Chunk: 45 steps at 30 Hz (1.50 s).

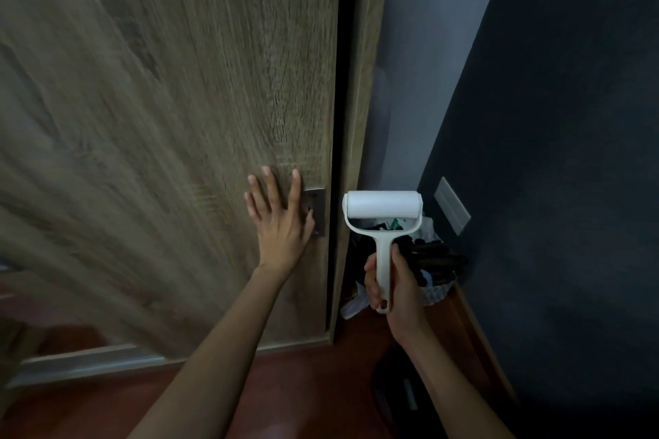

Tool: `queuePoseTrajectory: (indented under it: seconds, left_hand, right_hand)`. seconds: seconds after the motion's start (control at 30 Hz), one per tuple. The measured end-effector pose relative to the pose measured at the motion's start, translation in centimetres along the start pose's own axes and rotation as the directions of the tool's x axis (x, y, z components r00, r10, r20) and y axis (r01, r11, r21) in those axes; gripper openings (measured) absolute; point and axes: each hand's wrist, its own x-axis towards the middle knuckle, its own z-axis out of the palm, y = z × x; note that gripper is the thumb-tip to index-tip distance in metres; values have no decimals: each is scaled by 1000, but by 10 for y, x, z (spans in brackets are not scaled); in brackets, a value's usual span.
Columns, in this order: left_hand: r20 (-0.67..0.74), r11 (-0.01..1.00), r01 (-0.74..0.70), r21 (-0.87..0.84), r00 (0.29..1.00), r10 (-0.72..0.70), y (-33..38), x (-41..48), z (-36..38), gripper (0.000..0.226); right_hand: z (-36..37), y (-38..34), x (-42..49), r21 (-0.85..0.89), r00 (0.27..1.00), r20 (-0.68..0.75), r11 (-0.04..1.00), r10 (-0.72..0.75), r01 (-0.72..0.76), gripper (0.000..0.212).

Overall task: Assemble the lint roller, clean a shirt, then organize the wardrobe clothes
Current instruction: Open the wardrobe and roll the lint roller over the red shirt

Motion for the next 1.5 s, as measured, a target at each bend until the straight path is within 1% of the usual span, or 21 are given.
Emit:
queuePoseTrajectory:
  seconds: [0.1,0.23,0.4,0.47,0.57,0.6,0.67,0.7,0.77,0.87,1.07,1.17,1.33,1.4,1.5]
  left_hand:
    - [-15,1000,5,13,1000,-5,-18,-2,-7,101]
    - [-6,999,31,17,999,-31,-51,-6,-19,102]
    - [18,999,47,27,999,-47,-95,-9,-38,96]
    - [17,998,48,44,999,-49,-118,-12,-47,96]
    - [4,997,50,62,999,-50,-153,-14,-58,98]
    - [-1,997,48,65,999,-48,-164,-15,-62,97]
    - [-4,997,36,69,999,-36,-186,-18,-67,93]
    - [-4,997,31,71,1000,-31,-196,-19,-69,92]
    - [0,997,23,73,1000,-23,-218,-22,-74,91]
    - [-2,997,11,73,1000,-11,-250,-24,-82,89]
    - [-17,997,0,75,1000,1,-305,-29,-97,90]
    - [-14,997,3,80,1000,-2,-330,-32,-105,91]
    - [-9,995,24,101,1000,-23,-364,-36,-118,91]
    - [-9,993,38,109,999,-38,-377,-38,-122,90]
    - [0,989,40,145,999,-41,-396,-40,-130,90]
  right_hand:
    - [12,4,4,25,999,40,1000,8,-9,52]
    - [32,15,9,-20,996,83,1000,21,-19,52]
    - [62,32,10,-43,991,126,998,41,-35,52]
    - [81,38,15,-40,989,140,998,47,-42,52]
    - [113,46,21,-23,974,204,995,101,-98,54]
    - [124,50,22,-31,978,182,995,102,-98,54]
    - [147,60,23,-56,988,135,996,81,-74,52]
    - [157,66,25,-48,988,136,997,71,-64,52]
    - [177,78,29,-50,987,157,998,47,-39,52]
    - [203,95,36,-98,978,209,995,19,1,50]
    - [254,115,38,33,944,327,999,-39,30,54]
    - [276,118,39,111,928,371,993,-13,-30,54]
    - [304,125,42,218,894,446,964,38,-150,49]
    - [312,127,45,233,882,469,958,42,-170,48]
    - [322,127,50,210,847,529,957,59,-198,48]
